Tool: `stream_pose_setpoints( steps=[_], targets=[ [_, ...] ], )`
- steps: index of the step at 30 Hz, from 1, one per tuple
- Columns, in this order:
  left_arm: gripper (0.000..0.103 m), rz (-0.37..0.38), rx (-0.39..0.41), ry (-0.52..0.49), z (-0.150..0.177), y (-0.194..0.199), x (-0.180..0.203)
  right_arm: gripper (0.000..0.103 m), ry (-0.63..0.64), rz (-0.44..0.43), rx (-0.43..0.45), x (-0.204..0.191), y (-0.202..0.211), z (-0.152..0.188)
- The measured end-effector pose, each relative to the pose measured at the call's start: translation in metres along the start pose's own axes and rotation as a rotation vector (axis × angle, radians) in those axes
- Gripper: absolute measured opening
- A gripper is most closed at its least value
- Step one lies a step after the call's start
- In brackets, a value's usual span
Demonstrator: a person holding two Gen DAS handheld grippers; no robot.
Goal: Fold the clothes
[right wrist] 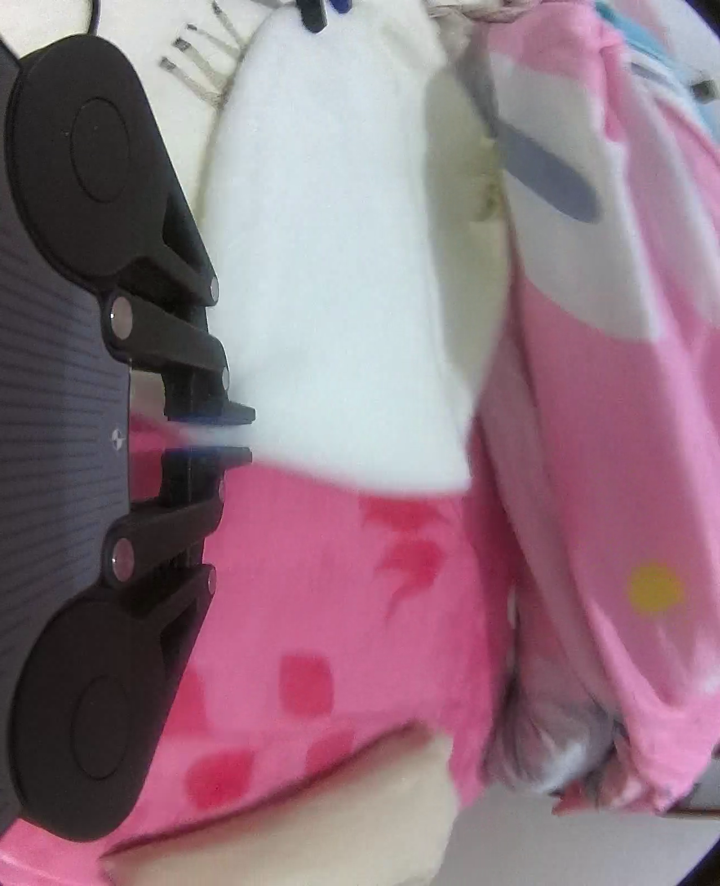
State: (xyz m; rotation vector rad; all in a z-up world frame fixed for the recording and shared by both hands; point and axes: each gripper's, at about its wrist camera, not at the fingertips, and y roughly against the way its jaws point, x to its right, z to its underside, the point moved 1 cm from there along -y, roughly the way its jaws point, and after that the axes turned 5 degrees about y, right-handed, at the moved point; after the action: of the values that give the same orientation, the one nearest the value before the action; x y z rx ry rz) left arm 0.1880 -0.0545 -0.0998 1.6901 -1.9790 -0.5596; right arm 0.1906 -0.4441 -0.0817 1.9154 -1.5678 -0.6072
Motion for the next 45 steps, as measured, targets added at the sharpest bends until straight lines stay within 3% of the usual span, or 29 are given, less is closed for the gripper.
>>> stream_pose_setpoints(
  steps=[2, 4, 6, 9, 12, 18, 20, 25, 30, 35, 41, 42, 44, 45],
  targets=[
    [0.074, -0.001, 0.002, -0.001, 0.002, -0.001, 0.0, 0.006, -0.027, -0.02, 0.057, 0.005, 0.022, -0.001],
    [0.074, -0.002, 0.004, -0.002, 0.003, -0.001, 0.0, 0.006, 0.048, -0.03, 0.088, -0.007, 0.04, 0.001],
    [0.074, -0.003, 0.005, -0.002, 0.004, 0.0, 0.0, 0.006, 0.153, -0.07, 0.08, -0.028, 0.045, 0.007],
    [0.074, -0.003, 0.005, -0.003, 0.004, -0.001, 0.0, 0.006, 0.278, -0.061, 0.043, -0.06, 0.037, 0.021],
    [0.074, -0.001, 0.005, -0.003, 0.004, -0.001, 0.0, 0.0, 0.321, 0.084, 0.009, -0.062, 0.011, 0.028],
    [0.074, -0.001, 0.007, -0.002, 0.004, -0.001, 0.0, 0.0, 0.225, 0.106, 0.026, -0.044, 0.025, 0.049],
    [0.074, -0.002, 0.007, -0.002, 0.004, -0.001, 0.0, 0.0, 0.195, 0.074, 0.012, -0.043, 0.036, 0.041],
    [0.074, -0.001, 0.008, -0.003, 0.004, -0.001, 0.0, 0.0, 0.123, 0.025, 0.129, -0.048, 0.043, 0.005],
    [0.074, 0.0, 0.008, -0.002, 0.004, -0.001, 0.0, 0.0, 0.16, 0.017, 0.072, -0.05, -0.004, 0.027],
    [0.074, -0.001, 0.009, 0.0, 0.005, -0.001, 0.0, 0.0, 0.141, 0.028, 0.025, -0.048, 0.012, 0.021],
    [0.074, -0.001, 0.01, 0.0, 0.005, -0.001, 0.0, 0.0, 0.025, -0.019, 0.188, -0.046, 0.026, -0.008],
    [0.074, -0.001, 0.01, 0.0, 0.006, -0.001, 0.0, 0.0, -0.001, -0.029, 0.18, -0.043, 0.018, -0.007],
    [0.074, -0.001, 0.01, 0.0, 0.006, -0.001, 0.0, 0.0, 0.011, -0.04, 0.078, -0.044, -0.011, 0.009],
    [0.074, -0.001, 0.01, -0.001, 0.005, -0.001, 0.0, 0.0, 0.019, -0.039, 0.089, -0.045, -0.018, 0.021]
  ],
)
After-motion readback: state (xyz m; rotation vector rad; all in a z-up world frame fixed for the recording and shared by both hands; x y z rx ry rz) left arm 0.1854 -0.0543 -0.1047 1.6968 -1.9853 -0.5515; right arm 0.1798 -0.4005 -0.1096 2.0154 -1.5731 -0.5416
